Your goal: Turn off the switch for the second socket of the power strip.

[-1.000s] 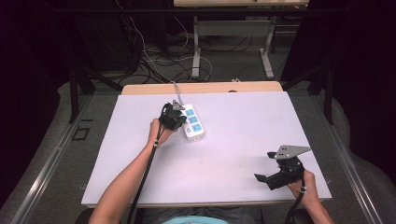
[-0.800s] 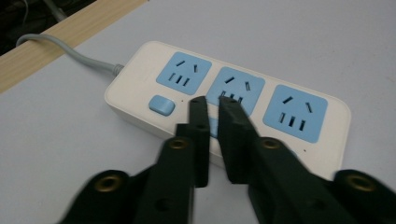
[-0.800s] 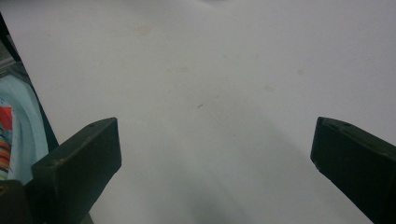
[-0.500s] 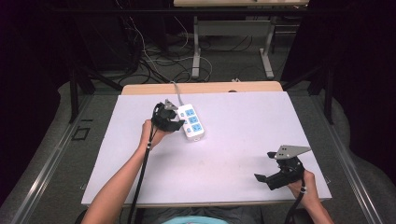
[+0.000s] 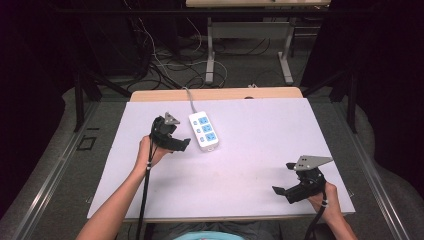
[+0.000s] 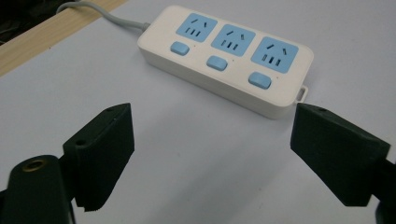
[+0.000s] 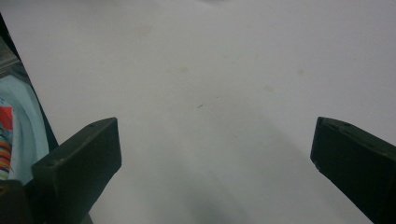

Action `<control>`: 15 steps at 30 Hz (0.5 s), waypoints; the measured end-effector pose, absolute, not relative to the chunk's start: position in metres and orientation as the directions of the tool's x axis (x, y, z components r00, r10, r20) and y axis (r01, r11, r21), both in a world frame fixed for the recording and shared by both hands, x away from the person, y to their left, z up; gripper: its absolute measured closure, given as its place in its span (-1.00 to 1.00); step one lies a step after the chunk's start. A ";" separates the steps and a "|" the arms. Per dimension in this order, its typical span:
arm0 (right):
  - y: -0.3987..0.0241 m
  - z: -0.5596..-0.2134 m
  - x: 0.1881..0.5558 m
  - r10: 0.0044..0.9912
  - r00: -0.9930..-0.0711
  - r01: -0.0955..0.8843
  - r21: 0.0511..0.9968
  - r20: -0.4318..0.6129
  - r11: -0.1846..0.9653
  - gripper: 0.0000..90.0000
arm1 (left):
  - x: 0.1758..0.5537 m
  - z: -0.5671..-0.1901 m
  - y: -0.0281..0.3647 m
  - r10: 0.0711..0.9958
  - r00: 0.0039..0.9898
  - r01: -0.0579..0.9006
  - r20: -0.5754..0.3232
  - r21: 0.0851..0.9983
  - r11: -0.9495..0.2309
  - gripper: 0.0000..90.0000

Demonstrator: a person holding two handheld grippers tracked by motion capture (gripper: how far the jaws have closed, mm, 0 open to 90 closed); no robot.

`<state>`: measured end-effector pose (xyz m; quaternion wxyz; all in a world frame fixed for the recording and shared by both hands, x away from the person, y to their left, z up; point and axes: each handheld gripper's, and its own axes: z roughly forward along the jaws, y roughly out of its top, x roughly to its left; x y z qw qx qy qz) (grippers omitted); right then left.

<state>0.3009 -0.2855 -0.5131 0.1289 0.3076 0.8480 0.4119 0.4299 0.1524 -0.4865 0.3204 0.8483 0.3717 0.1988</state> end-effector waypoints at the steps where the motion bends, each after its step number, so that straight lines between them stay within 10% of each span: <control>1: -0.285 -0.513 0.301 0.628 -0.778 0.415 0.781 0.038 0.467 -0.97 | 0.427 -0.486 0.154 0.761 0.642 0.509 0.096 0.689 -0.516 -0.74; 15: -0.286 -0.513 0.301 0.627 -0.778 0.416 0.781 0.040 0.466 -0.97 | 0.382 -0.487 0.171 0.753 0.650 0.517 0.105 0.665 -0.539 -0.99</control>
